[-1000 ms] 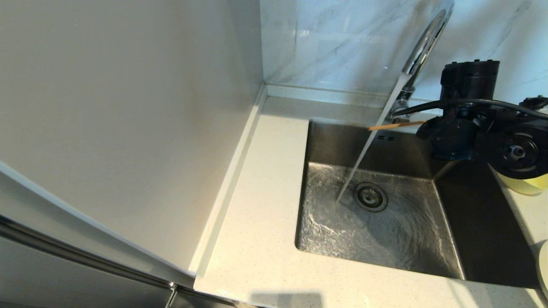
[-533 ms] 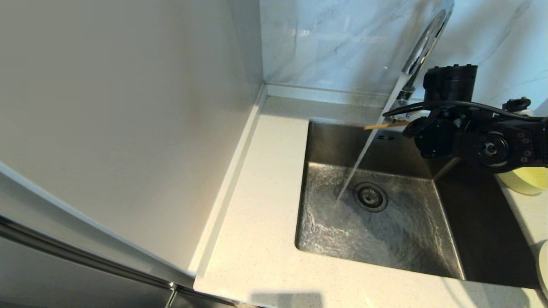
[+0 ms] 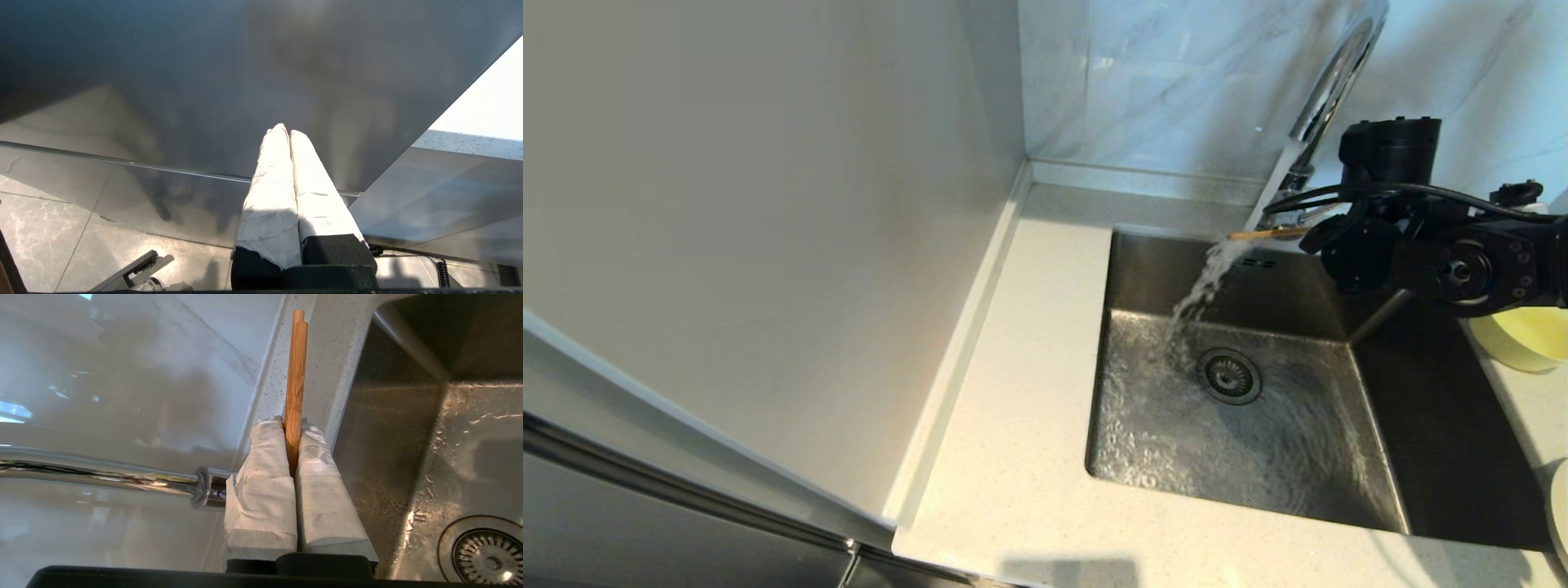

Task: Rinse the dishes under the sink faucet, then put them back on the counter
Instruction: Rinse the chopsticks

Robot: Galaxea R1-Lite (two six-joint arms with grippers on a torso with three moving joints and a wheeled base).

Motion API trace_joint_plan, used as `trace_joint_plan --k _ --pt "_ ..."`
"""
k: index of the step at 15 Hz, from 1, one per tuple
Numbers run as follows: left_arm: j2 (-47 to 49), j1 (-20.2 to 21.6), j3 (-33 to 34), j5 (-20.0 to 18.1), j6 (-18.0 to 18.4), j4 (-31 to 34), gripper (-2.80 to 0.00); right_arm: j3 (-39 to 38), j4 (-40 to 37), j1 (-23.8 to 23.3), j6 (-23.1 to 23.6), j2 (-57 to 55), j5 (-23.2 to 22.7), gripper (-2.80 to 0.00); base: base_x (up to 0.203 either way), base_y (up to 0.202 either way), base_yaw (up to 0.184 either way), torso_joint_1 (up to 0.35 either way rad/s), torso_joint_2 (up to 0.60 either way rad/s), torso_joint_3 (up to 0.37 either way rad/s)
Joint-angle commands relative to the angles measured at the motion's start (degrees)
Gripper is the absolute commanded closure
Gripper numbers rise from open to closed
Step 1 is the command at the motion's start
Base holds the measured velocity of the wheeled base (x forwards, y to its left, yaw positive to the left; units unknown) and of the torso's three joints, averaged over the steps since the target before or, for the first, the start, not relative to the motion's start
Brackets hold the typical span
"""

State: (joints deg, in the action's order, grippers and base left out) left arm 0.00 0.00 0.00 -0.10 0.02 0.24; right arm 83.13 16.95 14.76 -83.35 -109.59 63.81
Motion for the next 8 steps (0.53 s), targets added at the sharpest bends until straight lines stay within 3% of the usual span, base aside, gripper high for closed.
trace_joint_plan --k 1,8 --pt "0.00 0.00 0.00 0.01 -0.02 0.02 0.00 0.10 0.10 0.09 -0.50 0.29 0.35 0.00 0.000 0.000 0.000 0.000 0.00 0.000" --pt "0.00 0.00 0.00 0.01 -0.02 0.02 0.00 2.44 -0.86 3.92 -0.42 0.35 1.09 0.00 0.000 0.000 0.000 0.000 0.00 0.000"
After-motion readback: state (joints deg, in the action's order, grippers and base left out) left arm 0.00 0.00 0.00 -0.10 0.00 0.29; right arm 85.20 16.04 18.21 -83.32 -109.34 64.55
